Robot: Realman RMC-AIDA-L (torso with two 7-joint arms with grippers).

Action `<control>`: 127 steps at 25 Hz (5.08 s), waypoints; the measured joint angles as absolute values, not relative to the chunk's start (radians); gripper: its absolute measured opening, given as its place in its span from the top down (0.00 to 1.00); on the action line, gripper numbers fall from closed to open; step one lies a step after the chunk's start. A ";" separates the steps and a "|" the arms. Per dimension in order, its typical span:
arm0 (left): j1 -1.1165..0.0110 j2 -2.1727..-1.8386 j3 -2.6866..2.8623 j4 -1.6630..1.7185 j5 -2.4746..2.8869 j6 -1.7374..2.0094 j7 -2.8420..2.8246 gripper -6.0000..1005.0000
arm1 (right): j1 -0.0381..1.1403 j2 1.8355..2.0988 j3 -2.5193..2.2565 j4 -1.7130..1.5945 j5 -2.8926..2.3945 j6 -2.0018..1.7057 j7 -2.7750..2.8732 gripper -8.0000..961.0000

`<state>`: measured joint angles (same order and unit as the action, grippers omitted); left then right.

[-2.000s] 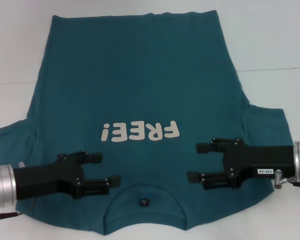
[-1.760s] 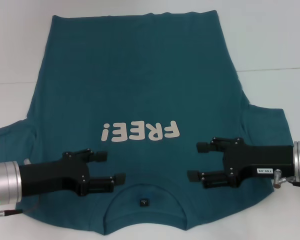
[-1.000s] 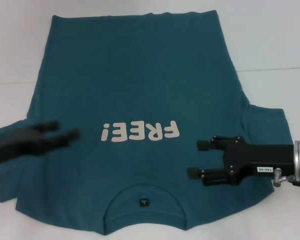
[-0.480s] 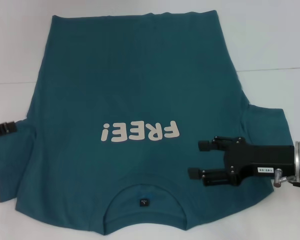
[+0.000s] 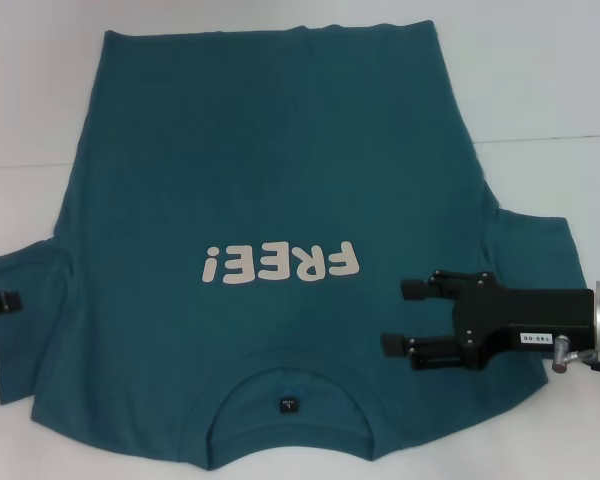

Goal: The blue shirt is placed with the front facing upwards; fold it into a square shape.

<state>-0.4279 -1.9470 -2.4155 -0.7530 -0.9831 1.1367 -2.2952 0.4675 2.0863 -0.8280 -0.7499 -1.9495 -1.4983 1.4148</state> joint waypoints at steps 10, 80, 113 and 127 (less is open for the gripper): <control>-0.421 -1.963 -2.409 -0.759 -0.928 1.127 -2.275 0.15 | 0.468 2.086 -0.818 -0.750 -1.950 -1.499 1.414 0.05; -0.454 -2.047 -2.407 -0.901 -0.772 1.130 -2.249 0.98 | 0.453 2.089 -0.797 -0.744 -1.921 -1.499 1.423 0.05; -0.506 -1.912 -2.451 -0.896 -0.716 1.163 -2.252 0.98 | 0.448 2.088 -0.749 -0.742 -1.914 -1.512 1.424 0.05; -0.529 -1.897 -2.453 -0.901 -0.697 1.169 -2.252 0.98 | 0.445 2.088 -0.734 -0.742 -1.913 -1.512 1.424 0.05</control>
<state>-0.5287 -1.8972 -2.4529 -0.9010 -0.6975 1.1694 -2.2525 0.4452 2.0875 -0.7340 -0.7425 -1.9128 -1.5124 1.4245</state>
